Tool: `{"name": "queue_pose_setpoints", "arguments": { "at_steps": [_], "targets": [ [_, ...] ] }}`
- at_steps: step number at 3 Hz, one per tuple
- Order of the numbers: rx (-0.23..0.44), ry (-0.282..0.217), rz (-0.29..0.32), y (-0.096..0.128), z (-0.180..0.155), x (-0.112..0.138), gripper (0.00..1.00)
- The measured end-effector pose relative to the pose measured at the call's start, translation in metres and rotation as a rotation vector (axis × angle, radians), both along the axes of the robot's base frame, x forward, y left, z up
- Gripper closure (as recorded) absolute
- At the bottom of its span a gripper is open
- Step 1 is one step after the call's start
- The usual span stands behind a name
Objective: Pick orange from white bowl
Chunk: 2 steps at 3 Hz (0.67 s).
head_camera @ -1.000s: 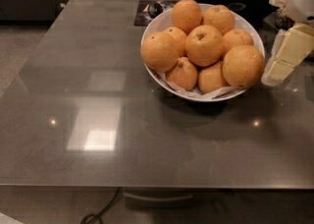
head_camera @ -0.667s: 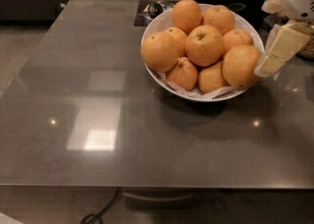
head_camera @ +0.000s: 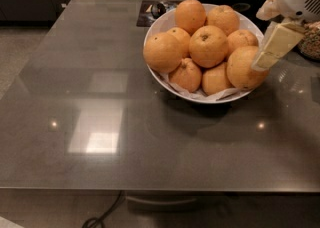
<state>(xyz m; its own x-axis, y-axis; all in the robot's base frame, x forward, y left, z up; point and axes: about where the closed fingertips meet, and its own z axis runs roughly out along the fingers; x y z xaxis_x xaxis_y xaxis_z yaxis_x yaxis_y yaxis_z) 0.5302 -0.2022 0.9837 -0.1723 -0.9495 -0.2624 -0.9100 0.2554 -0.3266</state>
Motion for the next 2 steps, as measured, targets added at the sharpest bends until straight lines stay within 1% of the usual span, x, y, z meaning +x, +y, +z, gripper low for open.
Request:
{"name": "queue_pose_setpoints", "arguments": {
  "at_steps": [1, 2],
  "targets": [
    [0.022, 0.035, 0.042, 0.011, -0.009, 0.004, 0.21],
    [0.041, 0.067, 0.111, 0.030, -0.016, 0.005, 0.20]
  ]
}}
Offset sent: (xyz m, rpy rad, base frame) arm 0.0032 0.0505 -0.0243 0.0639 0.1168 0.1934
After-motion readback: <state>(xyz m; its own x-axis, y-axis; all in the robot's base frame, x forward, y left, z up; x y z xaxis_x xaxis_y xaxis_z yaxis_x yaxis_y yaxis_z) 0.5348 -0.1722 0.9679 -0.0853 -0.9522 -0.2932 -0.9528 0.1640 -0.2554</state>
